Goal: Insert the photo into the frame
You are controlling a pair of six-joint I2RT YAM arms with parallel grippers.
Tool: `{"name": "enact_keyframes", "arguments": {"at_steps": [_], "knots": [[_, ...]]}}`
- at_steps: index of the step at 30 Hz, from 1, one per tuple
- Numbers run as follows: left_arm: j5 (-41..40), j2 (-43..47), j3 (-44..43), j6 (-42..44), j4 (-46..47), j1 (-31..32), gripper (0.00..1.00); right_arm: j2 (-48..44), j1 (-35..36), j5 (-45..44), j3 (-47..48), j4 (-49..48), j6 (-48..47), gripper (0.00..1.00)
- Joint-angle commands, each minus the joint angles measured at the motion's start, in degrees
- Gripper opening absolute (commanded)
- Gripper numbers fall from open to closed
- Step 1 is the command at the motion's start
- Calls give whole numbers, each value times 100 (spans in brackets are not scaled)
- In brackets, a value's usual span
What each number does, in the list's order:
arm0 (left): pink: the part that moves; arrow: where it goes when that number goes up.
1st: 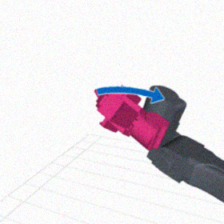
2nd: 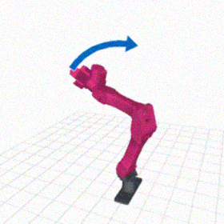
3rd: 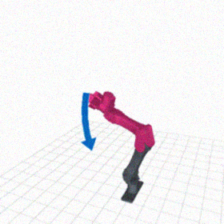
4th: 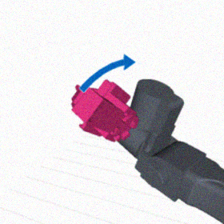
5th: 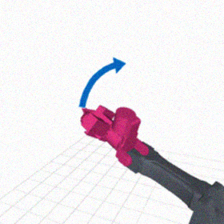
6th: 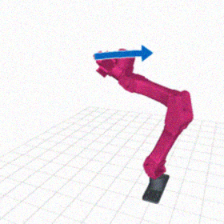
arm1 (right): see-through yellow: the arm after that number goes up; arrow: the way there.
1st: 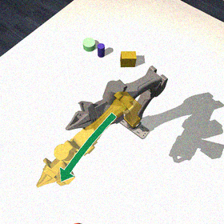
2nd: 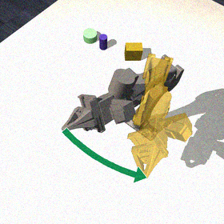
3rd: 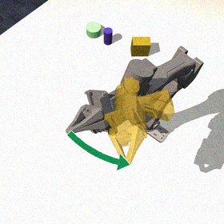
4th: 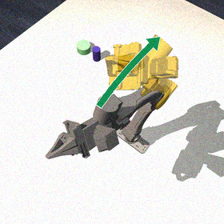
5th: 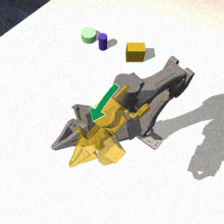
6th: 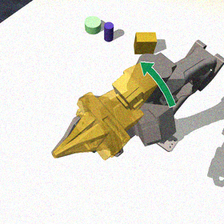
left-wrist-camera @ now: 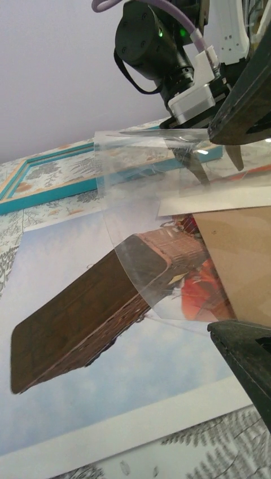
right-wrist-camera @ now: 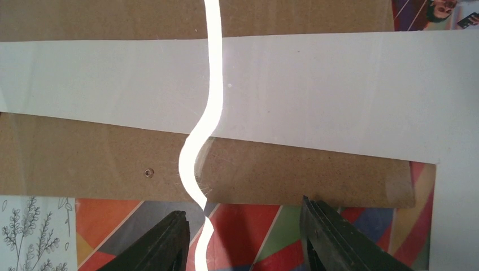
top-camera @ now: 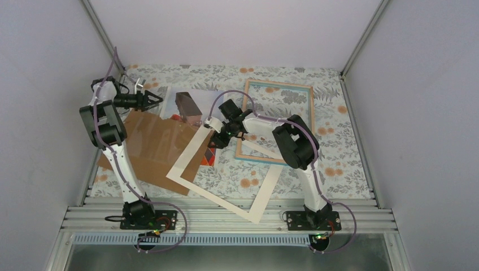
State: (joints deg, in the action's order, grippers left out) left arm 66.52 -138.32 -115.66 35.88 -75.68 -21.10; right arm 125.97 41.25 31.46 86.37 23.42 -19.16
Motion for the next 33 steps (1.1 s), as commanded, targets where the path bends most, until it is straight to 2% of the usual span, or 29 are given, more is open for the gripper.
{"name": "enact_keyframes", "arguments": {"at_steps": [1,5,8,13,18,23,33], "knots": [[82,503,512,265,-8,18,76,679,44,-964,-211,671,232,50],[141,761,993,130,302,-90,76,657,49,-978,-231,664,263,50],[314,794,1077,149,260,-237,80,611,45,-992,-269,650,263,50],[289,910,1189,190,211,-404,94,549,49,-1037,-329,613,279,50],[126,1122,1588,240,310,-444,89,534,49,-1054,-336,586,290,49],[211,1379,2029,-223,716,-761,90,504,49,-1085,-379,539,288,49],[276,1672,2611,575,22,-888,93,457,49,-1114,-433,504,299,48]]}}
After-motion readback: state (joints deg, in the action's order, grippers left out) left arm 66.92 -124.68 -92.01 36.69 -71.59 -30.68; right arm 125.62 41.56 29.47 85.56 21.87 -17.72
